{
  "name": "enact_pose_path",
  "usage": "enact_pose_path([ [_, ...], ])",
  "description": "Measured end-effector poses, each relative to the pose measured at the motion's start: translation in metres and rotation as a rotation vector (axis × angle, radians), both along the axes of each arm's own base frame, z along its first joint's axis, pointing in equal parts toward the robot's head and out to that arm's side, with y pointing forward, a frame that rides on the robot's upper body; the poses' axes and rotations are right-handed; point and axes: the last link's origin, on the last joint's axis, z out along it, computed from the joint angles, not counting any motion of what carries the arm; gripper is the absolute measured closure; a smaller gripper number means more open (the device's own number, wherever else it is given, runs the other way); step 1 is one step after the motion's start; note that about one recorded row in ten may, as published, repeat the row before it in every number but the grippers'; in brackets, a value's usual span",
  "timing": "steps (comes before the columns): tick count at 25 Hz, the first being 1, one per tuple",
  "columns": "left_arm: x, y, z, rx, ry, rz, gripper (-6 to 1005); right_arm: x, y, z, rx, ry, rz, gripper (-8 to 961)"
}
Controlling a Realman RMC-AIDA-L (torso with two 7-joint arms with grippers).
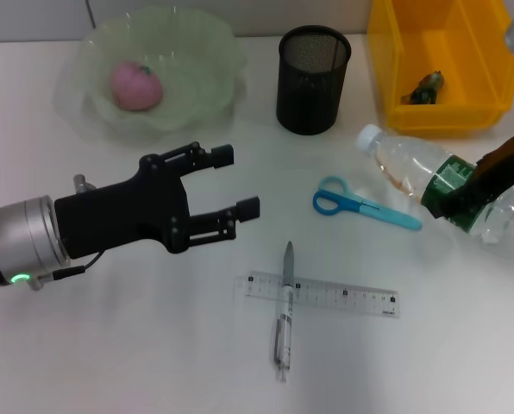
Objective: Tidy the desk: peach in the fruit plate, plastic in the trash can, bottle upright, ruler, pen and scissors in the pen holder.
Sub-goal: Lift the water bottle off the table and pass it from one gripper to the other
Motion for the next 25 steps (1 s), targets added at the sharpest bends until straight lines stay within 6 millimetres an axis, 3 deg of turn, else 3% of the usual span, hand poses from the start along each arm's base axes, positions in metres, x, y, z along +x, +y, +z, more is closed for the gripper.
enact_pose_path([
  [6,-0.001,0.003,0.004,0.015,-0.047,0.050,212,0.007,-0.013,0.007,0.038,0.224,0.155,188],
  [7,-0.001,0.003,0.004,0.017,-0.052,0.054,212,0.013,-0.020,0.004,0.047,0.316,0.207,188],
  [14,0.000,0.004,0.002,0.011,-0.112,0.102,217,0.031,-0.034,-0.006,0.090,0.519,0.364,188],
  [19,0.000,0.005,0.002,-0.009,-0.158,0.159,221,0.045,-0.047,-0.027,0.182,0.697,0.513,189],
  [25,0.003,0.004,-0.001,-0.034,-0.207,0.188,225,0.045,-0.053,-0.046,0.185,0.731,0.573,189],
])
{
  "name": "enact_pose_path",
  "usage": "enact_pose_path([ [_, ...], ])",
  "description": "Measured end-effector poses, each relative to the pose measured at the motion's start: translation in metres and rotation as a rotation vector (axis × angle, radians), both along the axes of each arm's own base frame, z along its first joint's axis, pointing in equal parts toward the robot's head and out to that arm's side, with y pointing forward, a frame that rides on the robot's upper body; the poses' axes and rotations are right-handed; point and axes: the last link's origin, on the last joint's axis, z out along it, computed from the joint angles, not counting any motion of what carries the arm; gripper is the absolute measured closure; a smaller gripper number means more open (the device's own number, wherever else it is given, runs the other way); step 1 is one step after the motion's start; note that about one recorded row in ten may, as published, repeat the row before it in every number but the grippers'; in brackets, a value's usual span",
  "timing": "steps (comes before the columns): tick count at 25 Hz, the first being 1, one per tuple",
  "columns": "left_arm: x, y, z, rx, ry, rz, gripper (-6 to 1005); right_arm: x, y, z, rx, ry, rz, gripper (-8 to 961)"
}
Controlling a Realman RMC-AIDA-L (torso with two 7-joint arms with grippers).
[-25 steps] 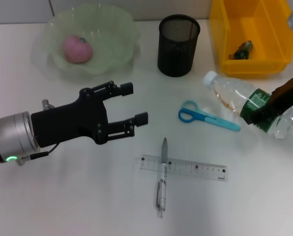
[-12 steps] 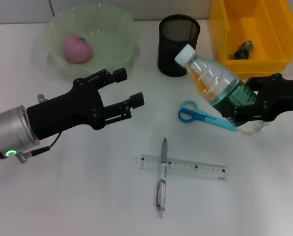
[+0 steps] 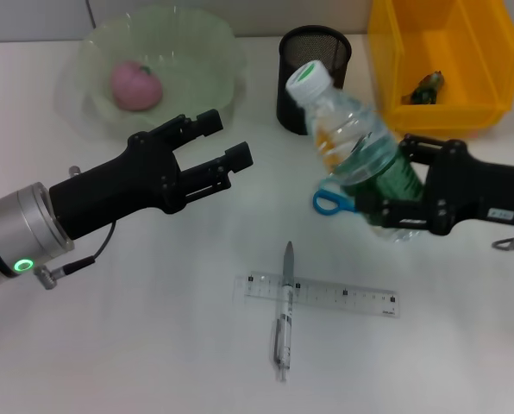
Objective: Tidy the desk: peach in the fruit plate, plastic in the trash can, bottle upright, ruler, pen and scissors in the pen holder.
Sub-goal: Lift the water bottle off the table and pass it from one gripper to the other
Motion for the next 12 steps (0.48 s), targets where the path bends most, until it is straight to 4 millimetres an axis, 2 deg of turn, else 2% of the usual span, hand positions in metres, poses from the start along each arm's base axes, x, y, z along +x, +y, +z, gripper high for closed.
enact_pose_path([
  [12,0.008,-0.003,-0.004,-0.041,-0.095,0.026,234,-0.010,-0.008,-0.031,-0.013,0.089,0.054,189],
])
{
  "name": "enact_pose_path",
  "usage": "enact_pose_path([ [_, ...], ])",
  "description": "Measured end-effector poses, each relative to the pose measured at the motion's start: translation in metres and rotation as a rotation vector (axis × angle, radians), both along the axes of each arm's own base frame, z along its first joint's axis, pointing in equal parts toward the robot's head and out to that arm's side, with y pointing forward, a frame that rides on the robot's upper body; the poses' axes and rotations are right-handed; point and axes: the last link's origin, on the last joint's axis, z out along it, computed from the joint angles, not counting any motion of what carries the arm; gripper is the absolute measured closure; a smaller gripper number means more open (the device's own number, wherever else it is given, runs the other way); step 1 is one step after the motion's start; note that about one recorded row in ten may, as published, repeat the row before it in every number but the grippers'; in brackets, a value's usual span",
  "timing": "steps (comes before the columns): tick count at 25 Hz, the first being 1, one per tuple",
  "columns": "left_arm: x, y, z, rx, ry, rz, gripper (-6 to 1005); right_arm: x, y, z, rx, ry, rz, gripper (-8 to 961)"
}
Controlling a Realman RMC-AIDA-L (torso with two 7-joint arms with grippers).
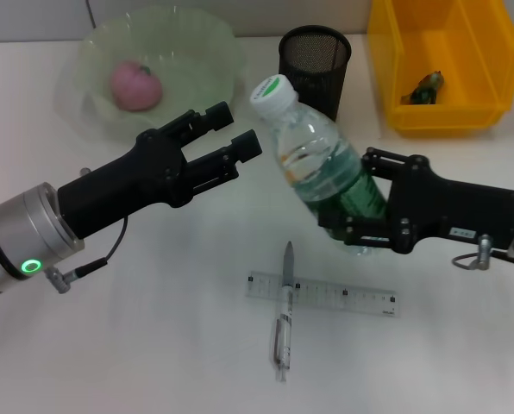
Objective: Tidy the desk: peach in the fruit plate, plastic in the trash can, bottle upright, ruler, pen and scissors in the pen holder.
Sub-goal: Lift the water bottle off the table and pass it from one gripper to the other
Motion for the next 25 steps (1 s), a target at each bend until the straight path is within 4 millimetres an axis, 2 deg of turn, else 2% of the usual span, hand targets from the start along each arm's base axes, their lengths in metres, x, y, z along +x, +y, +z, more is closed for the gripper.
enact_pose_path([
  [13,0.007,0.000,-0.008,-0.025,-0.053,0.025,243,-0.008,-0.005,-0.018,-0.035,0.042,0.008,190],
  [25,0.010,-0.001,-0.006,-0.020,-0.094,0.024,251,-0.011,-0.006,-0.025,-0.050,0.052,0.003,189],
])
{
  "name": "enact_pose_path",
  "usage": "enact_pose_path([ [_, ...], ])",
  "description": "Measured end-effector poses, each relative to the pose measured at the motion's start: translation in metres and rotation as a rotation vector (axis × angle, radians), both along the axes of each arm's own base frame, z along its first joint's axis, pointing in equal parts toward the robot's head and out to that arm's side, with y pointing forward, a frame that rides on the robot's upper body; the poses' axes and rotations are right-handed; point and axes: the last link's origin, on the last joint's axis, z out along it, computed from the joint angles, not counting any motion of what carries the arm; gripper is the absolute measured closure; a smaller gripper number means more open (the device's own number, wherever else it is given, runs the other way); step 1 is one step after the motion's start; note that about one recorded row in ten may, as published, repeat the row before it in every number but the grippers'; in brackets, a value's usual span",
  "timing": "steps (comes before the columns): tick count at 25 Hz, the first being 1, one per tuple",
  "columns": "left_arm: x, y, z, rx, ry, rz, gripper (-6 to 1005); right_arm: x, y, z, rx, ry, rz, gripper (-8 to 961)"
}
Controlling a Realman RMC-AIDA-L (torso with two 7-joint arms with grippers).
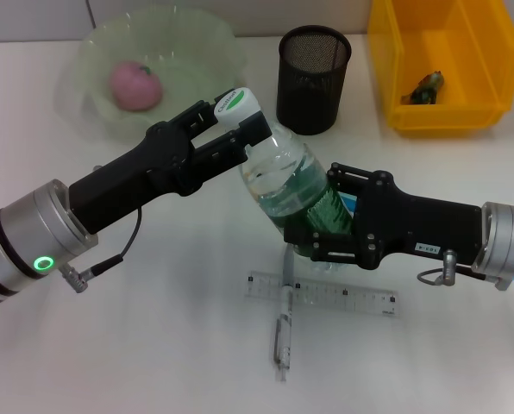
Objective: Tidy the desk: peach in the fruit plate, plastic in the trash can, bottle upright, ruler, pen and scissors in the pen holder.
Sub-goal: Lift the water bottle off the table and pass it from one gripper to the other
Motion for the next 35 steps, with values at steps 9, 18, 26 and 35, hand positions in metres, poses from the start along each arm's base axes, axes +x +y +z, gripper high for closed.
enact_pose_path([
  [9,-0.0001,-0.0006,-0.0009,-0.005,0.004,-0.002,327,-0.0030,0.0011,-0.0003,0.003,0.014,0.001,189],
  [18,0.0015,0.0013,-0.0006,-0.006,0.002,-0.003,413,-0.0044,0.0012,-0.0020,-0.003,0.016,0.002,188],
  [26,0.0006,0.0019,0.0001,0.000,0.000,0.005,541,-0.0052,0.0007,-0.0033,-0.006,0.016,0.008,187],
  [35,0.0011,0.0021,0.0004,0.000,-0.003,0.003,547,-0.0061,0.0013,-0.0022,-0.011,0.018,0.011,186],
])
